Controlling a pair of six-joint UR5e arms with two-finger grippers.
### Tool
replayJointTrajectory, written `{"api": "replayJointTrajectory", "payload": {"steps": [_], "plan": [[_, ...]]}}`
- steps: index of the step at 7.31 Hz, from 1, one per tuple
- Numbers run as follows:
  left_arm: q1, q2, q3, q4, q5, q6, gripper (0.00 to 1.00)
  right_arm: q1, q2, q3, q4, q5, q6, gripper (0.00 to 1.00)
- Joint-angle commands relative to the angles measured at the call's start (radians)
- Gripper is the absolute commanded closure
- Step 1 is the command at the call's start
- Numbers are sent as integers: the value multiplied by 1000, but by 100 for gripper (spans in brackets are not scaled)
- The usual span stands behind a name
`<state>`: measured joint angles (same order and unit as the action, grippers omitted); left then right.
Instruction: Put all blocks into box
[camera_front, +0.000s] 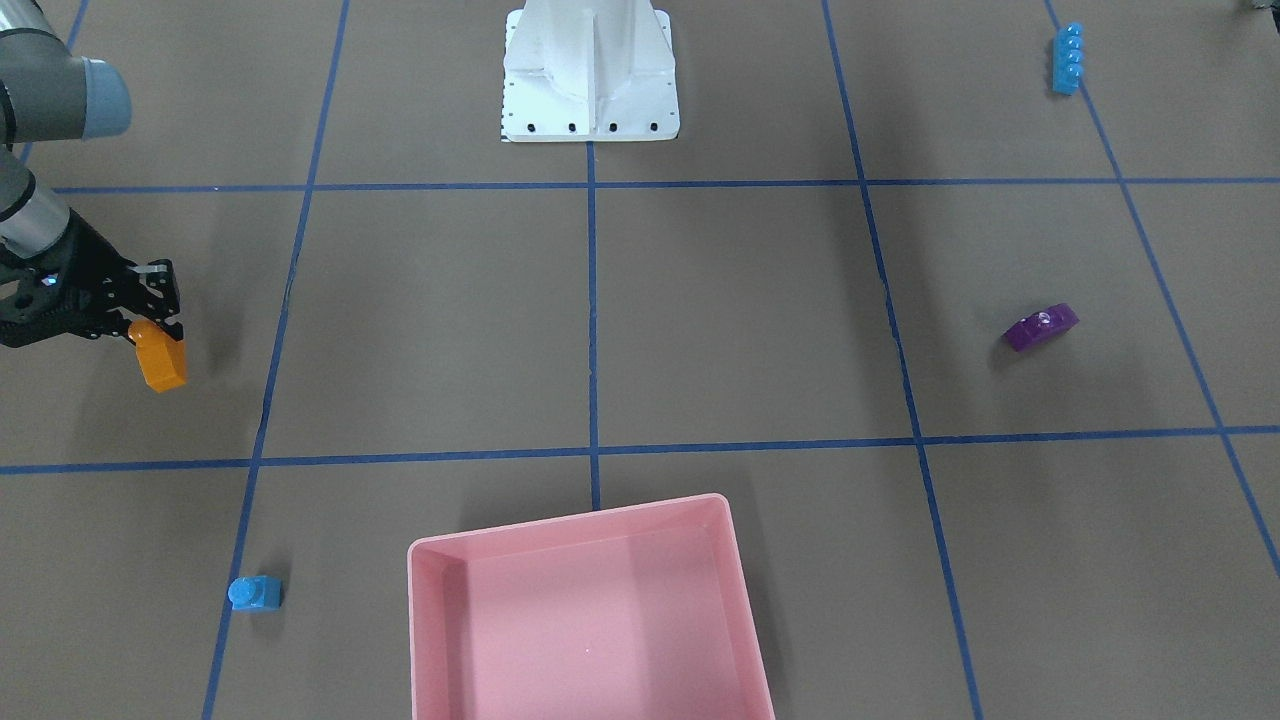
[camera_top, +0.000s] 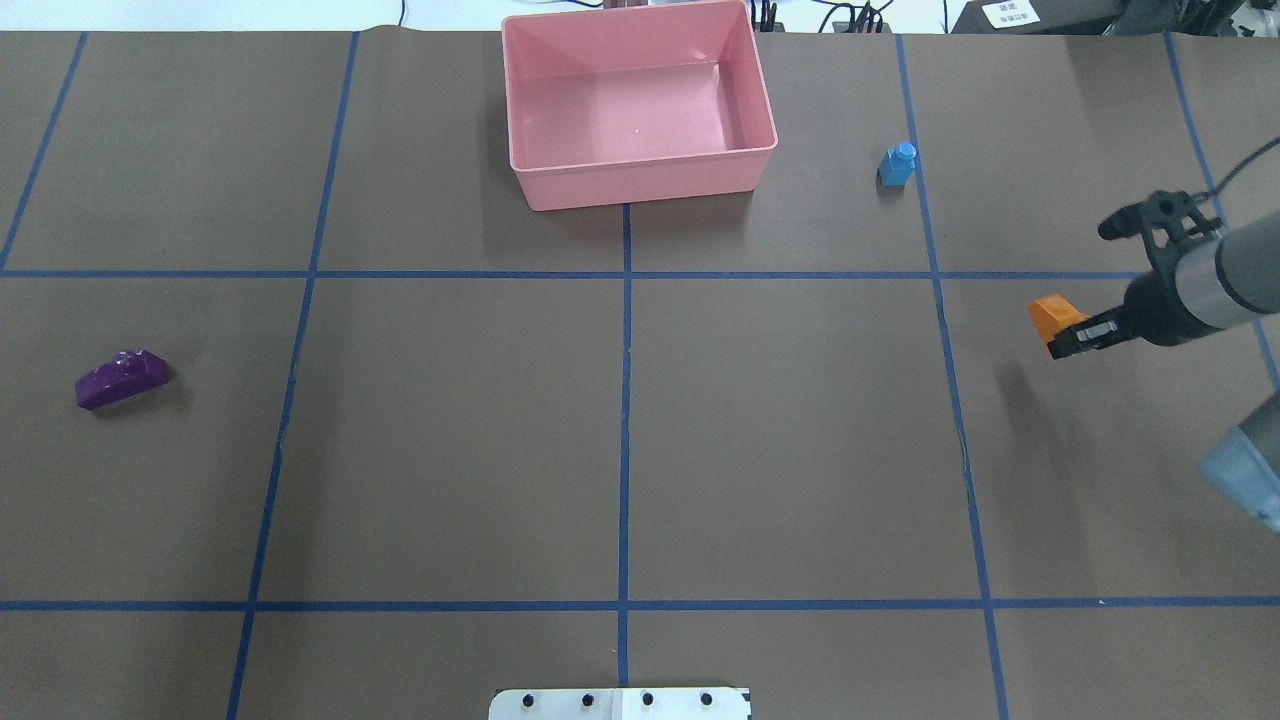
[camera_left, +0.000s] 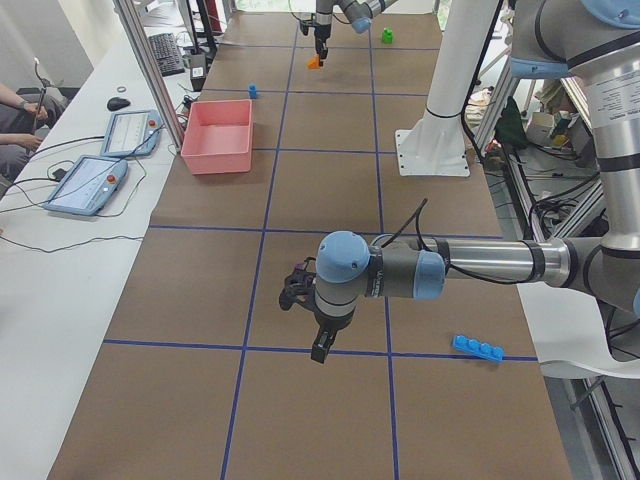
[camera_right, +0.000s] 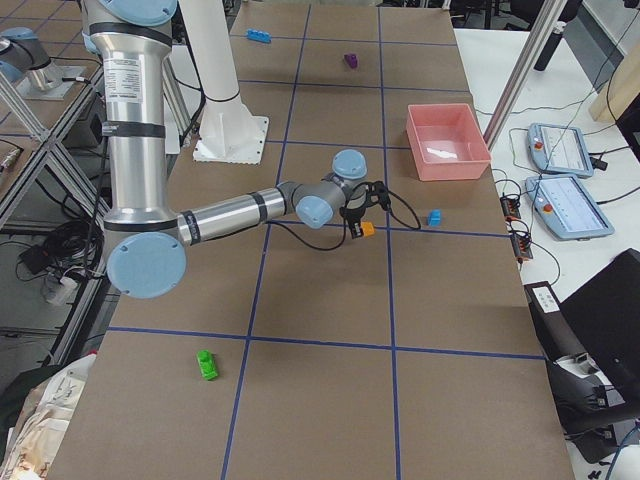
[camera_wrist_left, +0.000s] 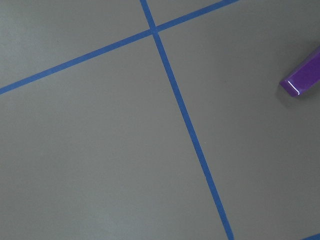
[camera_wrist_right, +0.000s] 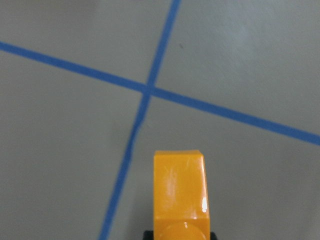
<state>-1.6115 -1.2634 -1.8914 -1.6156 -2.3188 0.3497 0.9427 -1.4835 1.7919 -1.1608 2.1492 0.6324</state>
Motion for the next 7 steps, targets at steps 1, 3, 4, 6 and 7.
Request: {"api": "replayJointTrajectory", "payload": {"steps": [1,3,4,6,7], "plan": [[1,-2,0,-3,-10,0,0,-1,267,-69,-135,-2,88,100],[1,-2,0,-3,-17,0,0,-4,546,-341,-134,-2,151,100],[1,-2,0,-3,-17,0,0,-4,669,-485,-132,-3,153,100],[1,-2,3,-3,-37,0,0,-4,854,-700,-143,-8,158,100],[2,-2,3,-3,-37,0,0,-7,929,-804,-143,-34,164,100]]}}
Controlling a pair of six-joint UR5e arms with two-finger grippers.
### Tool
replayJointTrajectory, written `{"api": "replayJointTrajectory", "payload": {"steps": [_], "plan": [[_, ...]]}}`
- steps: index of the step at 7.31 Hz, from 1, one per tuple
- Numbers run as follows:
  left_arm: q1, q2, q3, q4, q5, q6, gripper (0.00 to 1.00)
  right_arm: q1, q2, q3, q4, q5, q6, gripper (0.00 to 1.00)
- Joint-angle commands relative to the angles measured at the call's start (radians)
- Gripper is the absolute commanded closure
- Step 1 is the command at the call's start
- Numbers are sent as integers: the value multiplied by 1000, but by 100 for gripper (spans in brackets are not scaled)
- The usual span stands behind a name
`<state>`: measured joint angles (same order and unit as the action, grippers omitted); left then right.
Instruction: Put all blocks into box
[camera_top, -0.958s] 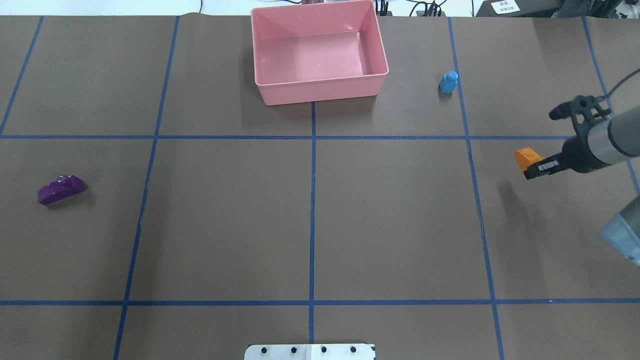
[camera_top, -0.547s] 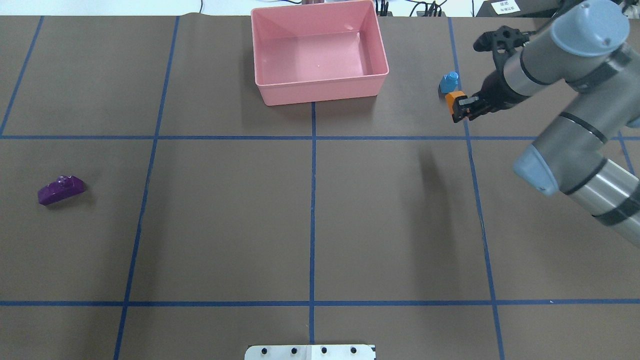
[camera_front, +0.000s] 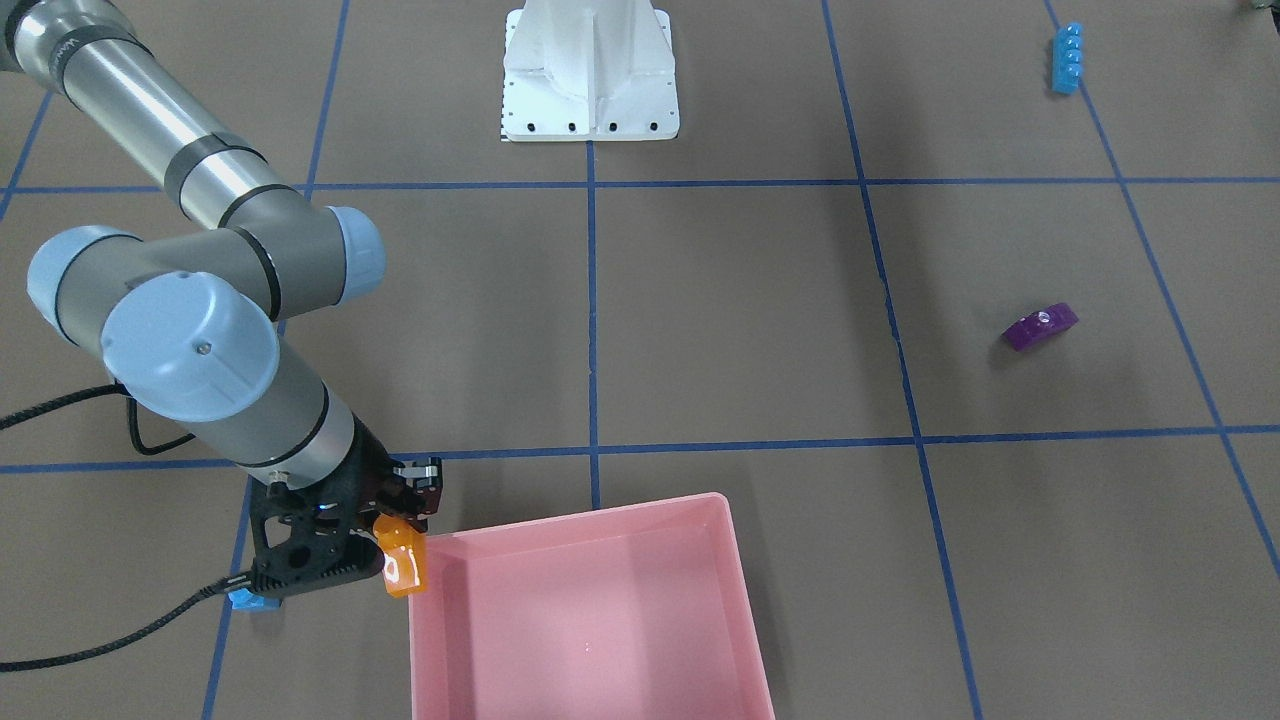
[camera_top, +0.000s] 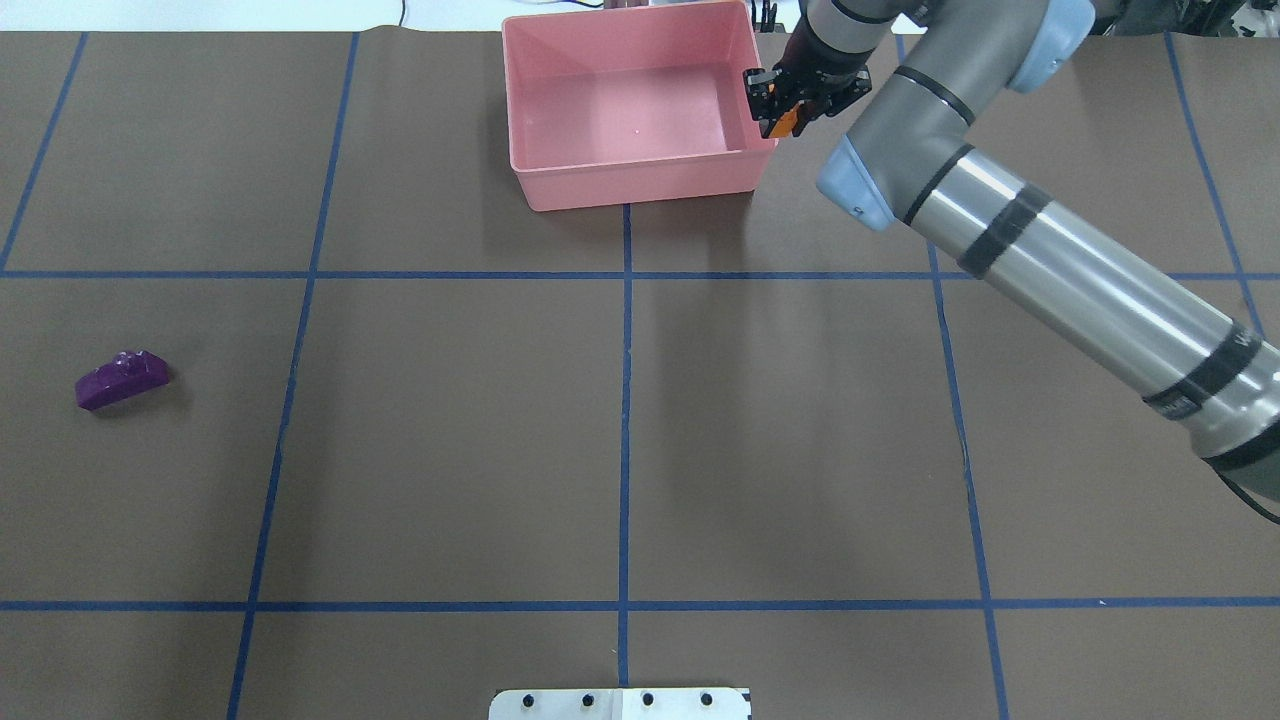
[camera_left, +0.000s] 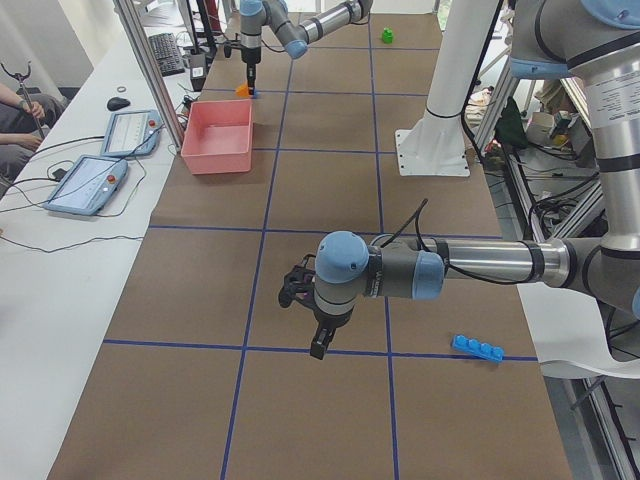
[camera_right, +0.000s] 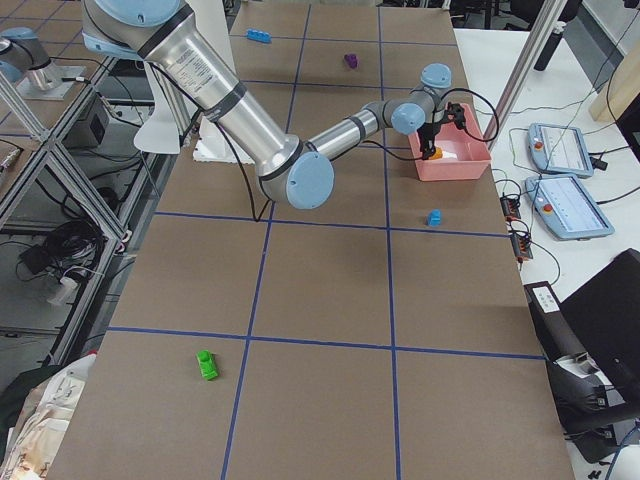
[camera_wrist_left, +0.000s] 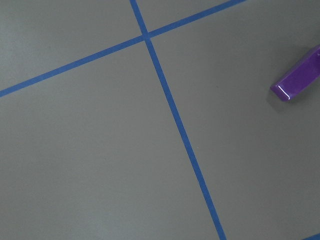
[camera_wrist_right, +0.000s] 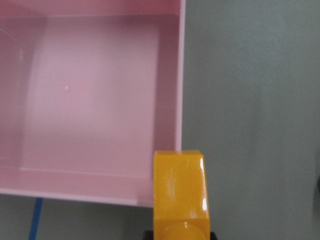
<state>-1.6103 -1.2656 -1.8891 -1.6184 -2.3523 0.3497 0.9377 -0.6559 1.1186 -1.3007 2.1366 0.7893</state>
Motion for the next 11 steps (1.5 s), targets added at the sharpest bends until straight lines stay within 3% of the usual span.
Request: {"api": "replayJointTrajectory", "payload": {"steps": [1,4,5,6,9,11], "plan": [[1,0,1,0,-4,0,0,-8,175,-242,-3,-44,7,100],[1,0,1,0,-4,0,0,-14,217,-313,-2,-72,7,100],[3,0,-1,-18,-5,0,0,-17,222,-331,-3,-73,11,57],[3,0,-1,-43,-4,0,0,-20,222,-332,-3,-84,13,2],[3,-41,2,-48,-7,-3,0,-10,217,-301,-6,-77,11,1],[7,-74,21,-52,-68,-6,0,16,200,-234,-69,-23,-5,1]]}}
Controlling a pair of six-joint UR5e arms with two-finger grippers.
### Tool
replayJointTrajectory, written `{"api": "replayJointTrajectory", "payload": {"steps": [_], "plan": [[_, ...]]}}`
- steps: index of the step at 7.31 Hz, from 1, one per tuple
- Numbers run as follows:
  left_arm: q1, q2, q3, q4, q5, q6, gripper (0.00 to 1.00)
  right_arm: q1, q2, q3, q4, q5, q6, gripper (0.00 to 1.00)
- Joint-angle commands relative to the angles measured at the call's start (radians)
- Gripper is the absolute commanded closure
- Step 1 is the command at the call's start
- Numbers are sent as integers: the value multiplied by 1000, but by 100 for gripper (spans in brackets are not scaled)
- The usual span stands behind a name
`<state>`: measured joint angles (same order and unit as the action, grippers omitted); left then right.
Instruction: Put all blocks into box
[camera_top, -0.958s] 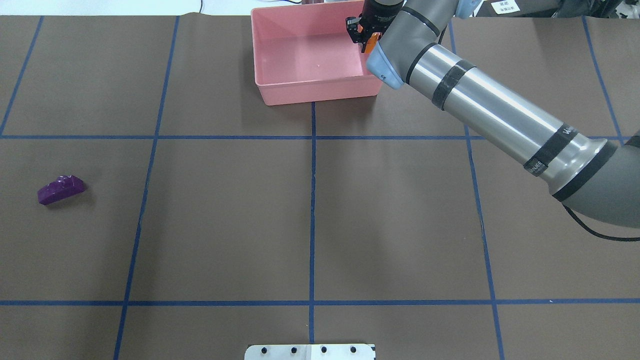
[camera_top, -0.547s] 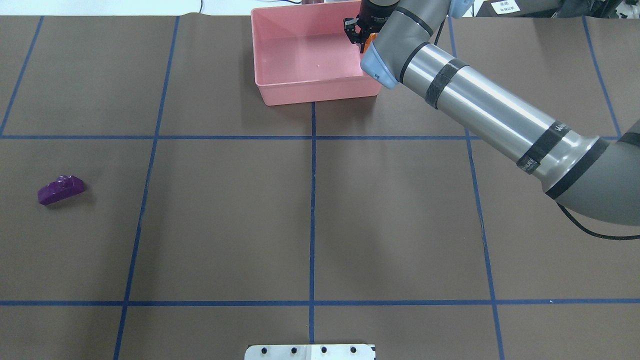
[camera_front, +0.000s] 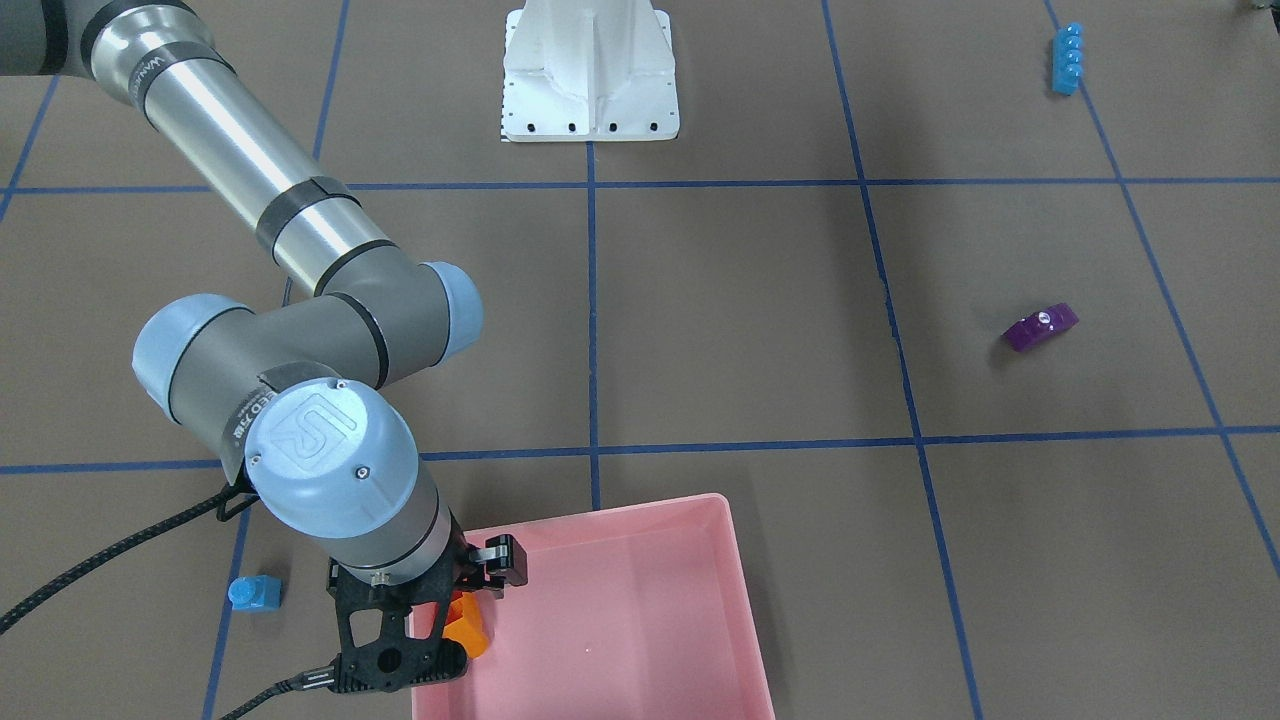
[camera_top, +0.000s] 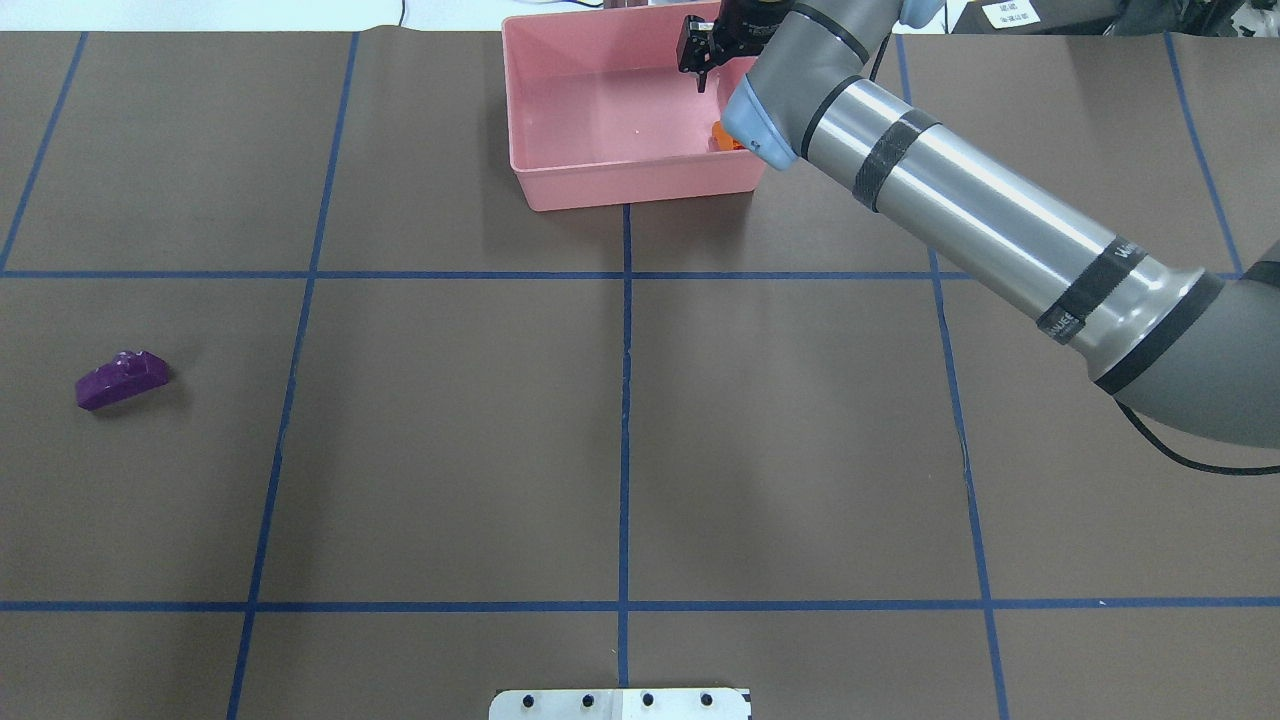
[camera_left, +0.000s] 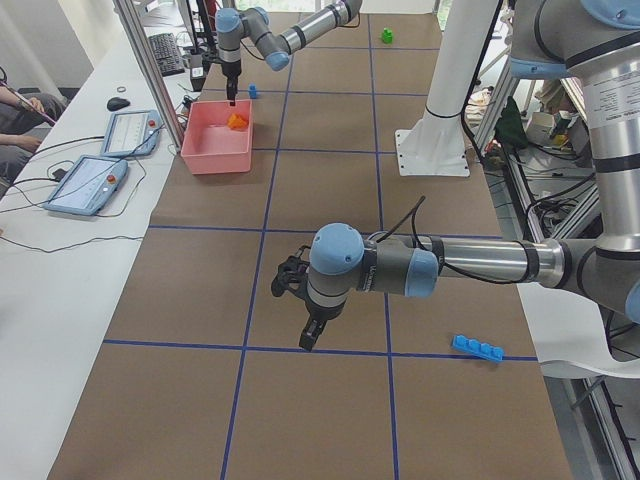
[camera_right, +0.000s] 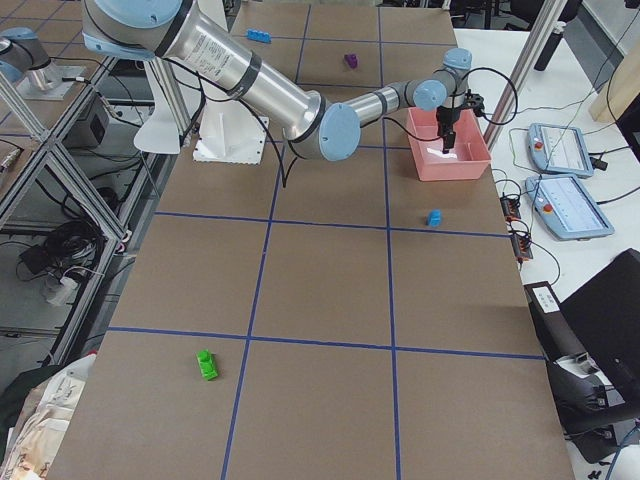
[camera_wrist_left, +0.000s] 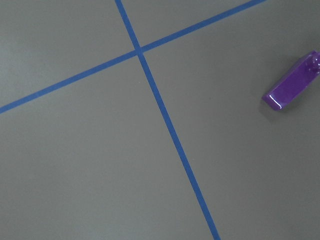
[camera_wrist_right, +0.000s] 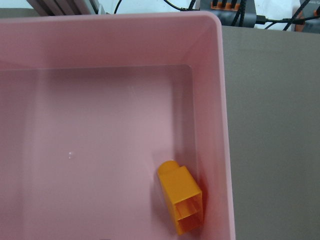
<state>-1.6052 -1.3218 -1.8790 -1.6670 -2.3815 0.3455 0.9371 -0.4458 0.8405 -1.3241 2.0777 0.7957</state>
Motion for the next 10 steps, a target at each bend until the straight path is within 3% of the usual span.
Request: {"api": "replayJointTrajectory", "payload": {"steps": [1,2,4,7,10], "plan": [[2,-17,26,-28,-82,-3,0,32,-74,163,-100,62,-22,1],[17,-17,29,-107,-84,-3,0,51,-182,299,-112,83,-56,1],[170,-17,32,-148,-82,-2,0,115,-359,502,-141,163,-104,1],[295,-5,69,-288,-70,0,0,173,-742,960,-314,166,-316,1],[456,-32,87,-376,53,-72,0,250,-1055,1222,-326,174,-467,1]]}}
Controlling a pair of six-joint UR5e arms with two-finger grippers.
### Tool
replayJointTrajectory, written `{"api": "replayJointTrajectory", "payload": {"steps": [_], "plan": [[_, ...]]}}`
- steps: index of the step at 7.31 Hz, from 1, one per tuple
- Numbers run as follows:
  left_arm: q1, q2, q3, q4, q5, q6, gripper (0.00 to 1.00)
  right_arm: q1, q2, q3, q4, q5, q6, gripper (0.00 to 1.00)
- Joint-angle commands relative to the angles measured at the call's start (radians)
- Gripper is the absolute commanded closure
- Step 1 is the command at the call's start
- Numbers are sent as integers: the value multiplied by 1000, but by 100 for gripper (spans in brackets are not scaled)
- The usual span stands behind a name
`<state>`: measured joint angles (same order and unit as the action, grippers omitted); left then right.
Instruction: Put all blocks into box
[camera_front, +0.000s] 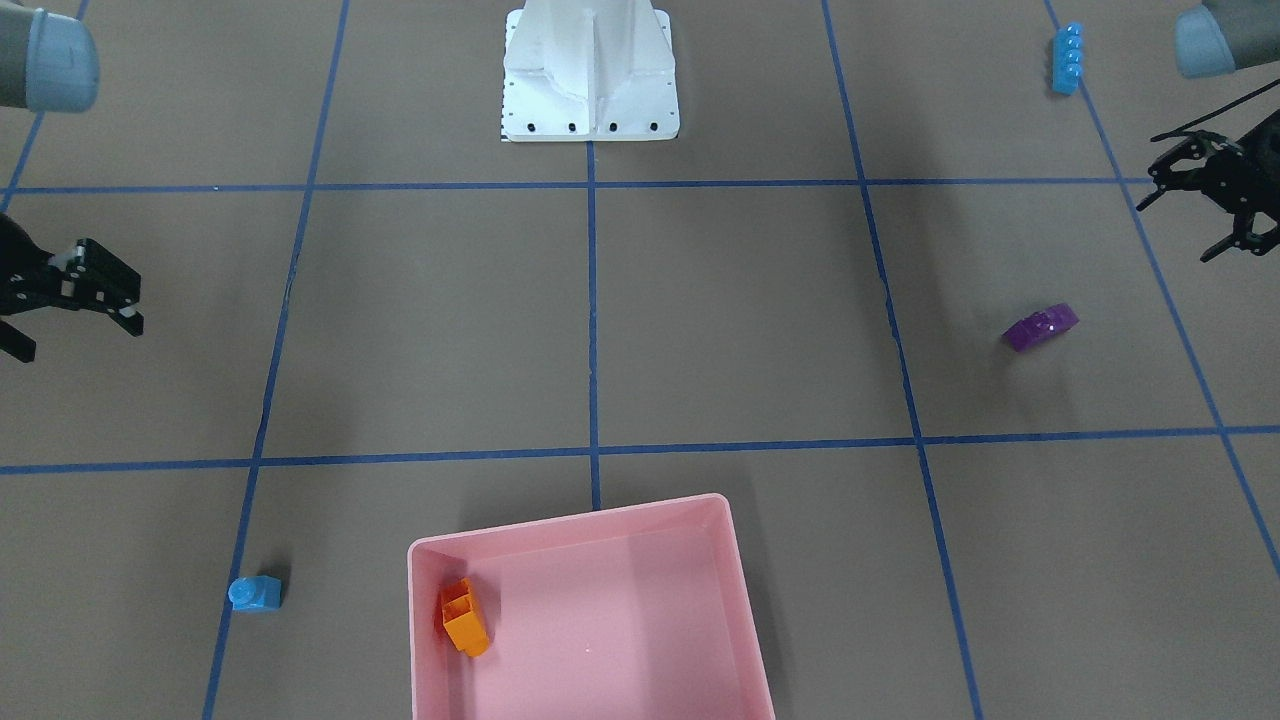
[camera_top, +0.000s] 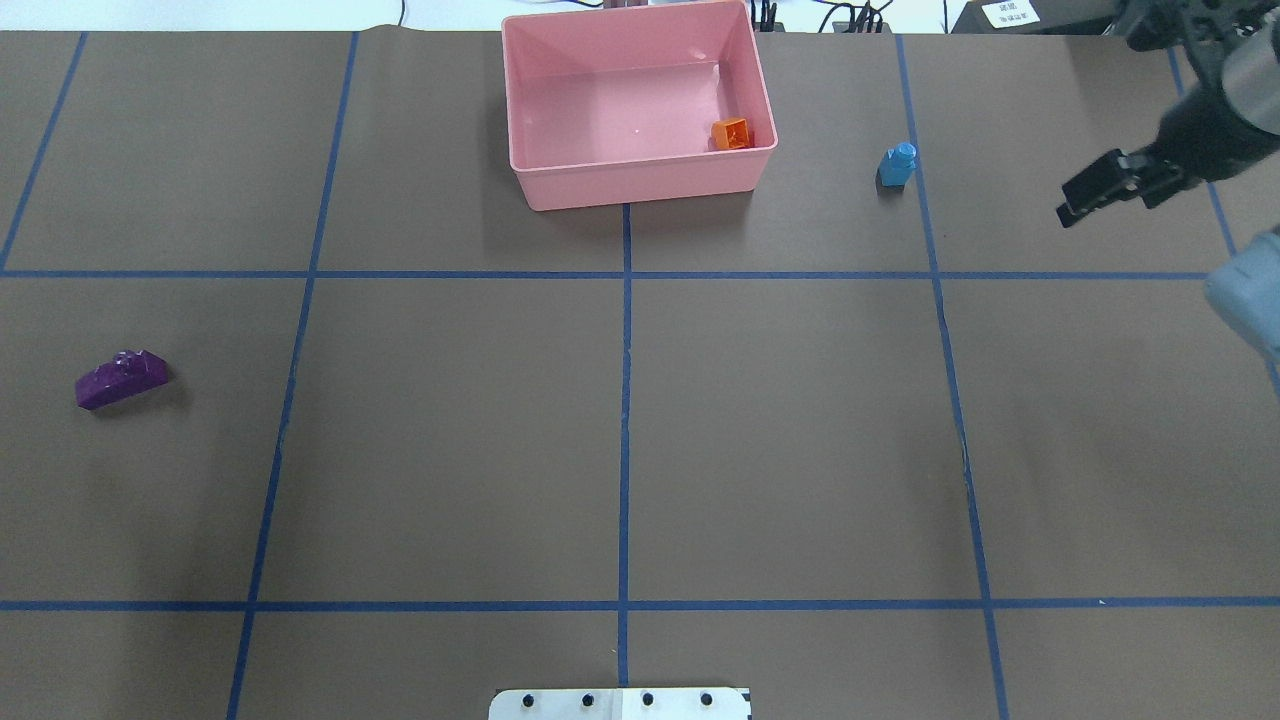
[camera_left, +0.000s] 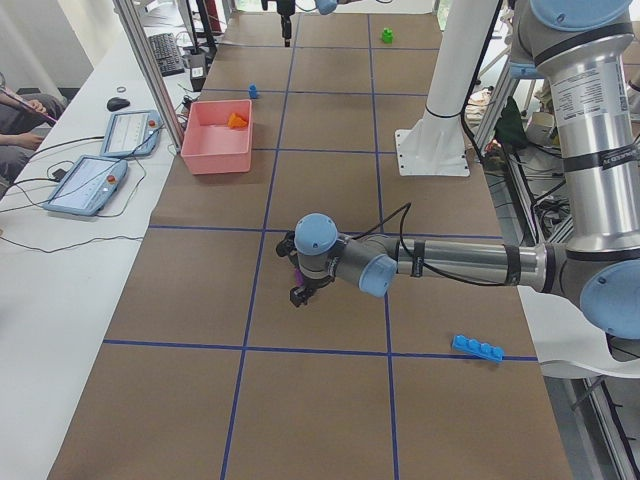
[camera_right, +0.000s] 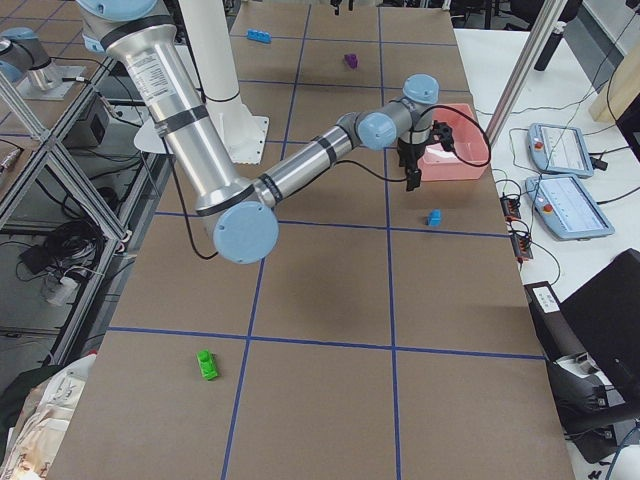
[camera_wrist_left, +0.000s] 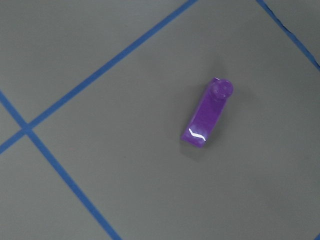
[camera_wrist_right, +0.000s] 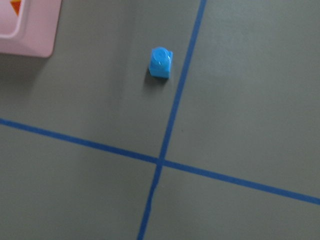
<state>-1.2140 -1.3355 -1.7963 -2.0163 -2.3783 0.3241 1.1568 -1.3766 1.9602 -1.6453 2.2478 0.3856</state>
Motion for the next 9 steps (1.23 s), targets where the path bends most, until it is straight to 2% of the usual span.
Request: {"api": "replayJointTrajectory", "payload": {"steps": [1,3,4,7,8,9], "plan": [[117,-58,30,-66,95,-124,0,32,-155,130,-5,4,-60,1],[175,-158,141,-139,113,-187,0,29,-154,129,-4,4,-60,1],[217,-184,152,-140,114,-219,0,29,-154,128,-4,4,-60,1],[228,-226,196,-140,114,-218,2,29,-154,124,-4,4,-60,1],[228,-228,198,-140,114,-218,8,29,-154,124,-4,6,-60,1],[228,-232,199,-140,114,-218,9,29,-154,124,-4,4,-60,1]]}}
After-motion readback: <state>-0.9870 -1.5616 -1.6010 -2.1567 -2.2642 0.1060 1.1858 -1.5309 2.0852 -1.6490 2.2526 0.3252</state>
